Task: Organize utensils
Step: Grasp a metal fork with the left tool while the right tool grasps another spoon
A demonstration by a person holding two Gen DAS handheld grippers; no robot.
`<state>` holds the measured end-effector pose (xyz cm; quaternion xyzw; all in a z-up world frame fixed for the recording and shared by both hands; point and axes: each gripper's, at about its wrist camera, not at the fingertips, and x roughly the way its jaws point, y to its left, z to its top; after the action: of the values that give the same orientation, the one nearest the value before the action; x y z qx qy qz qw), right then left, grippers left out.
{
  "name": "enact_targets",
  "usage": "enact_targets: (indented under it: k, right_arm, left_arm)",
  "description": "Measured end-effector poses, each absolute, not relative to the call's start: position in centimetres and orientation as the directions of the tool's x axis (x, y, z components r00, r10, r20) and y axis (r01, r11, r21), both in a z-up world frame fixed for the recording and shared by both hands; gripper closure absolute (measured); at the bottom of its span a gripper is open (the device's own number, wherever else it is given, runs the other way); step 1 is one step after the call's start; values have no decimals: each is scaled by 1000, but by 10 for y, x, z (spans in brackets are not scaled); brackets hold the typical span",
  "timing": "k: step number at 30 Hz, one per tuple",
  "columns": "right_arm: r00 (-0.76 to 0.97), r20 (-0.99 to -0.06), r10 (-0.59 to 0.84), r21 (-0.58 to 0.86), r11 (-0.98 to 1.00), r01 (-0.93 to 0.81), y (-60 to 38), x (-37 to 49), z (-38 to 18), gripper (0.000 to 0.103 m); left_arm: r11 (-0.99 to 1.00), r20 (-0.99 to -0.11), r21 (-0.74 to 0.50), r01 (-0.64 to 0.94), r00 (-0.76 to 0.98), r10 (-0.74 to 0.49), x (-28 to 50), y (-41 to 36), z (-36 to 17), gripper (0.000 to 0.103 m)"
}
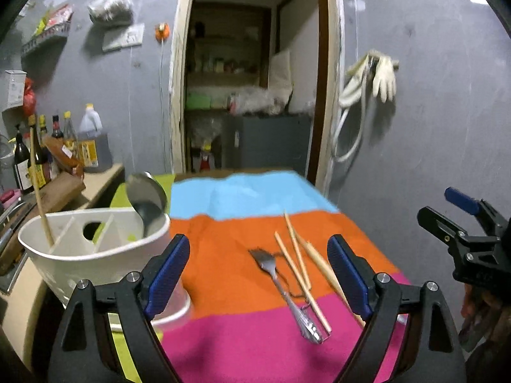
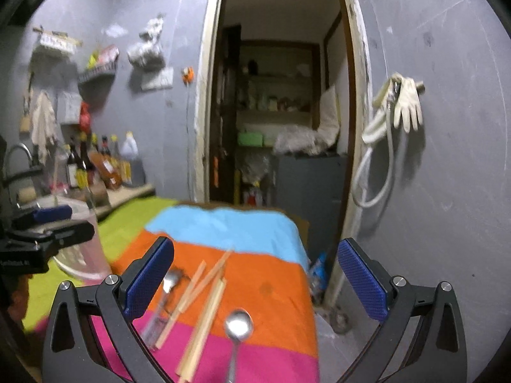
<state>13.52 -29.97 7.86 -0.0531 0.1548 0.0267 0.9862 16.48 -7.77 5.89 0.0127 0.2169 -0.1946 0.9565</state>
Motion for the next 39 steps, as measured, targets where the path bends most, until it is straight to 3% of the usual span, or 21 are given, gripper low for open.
enact_targets:
  k: [4,9,13,17,20,30,39]
  right_arm:
    - [912,-409,17,-113,991,-69,-305,147,59,0]
    - [850,-526,4,-139,986,-90,-308,161,35,8]
    - [801,-598,-11,-158,982,-104,-309,173,20,20]
    - [760,-650,-11,-172,976,-133,-308,182,9,35]
    - [725,-688,-12,-177,972,-153,-305,191,2,41]
    - [665,-746,30,-137,971,-197,-306,204,-9,43]
    - [619,-783,59,-104,969,-223,-304,216,-15,44]
  left_arm:
    - [931,-499,-24,365,802,-328,178,-91,43,19]
    - [931,-576,1,364,762,-297,194,-102,23,21]
    - [926,-646,16,377,711,-278,211,-111,7,40]
    - [922,-709,-9,388,648,-280,231,-115,-8,54]
    - [918,-753,-38,395,593,-286,245,-117,-18,63]
    - [902,-785,-51,429,541,-302,272,-129,-29,75]
    - [886,-798,-173,431,466,-382,289,-123,-31,89]
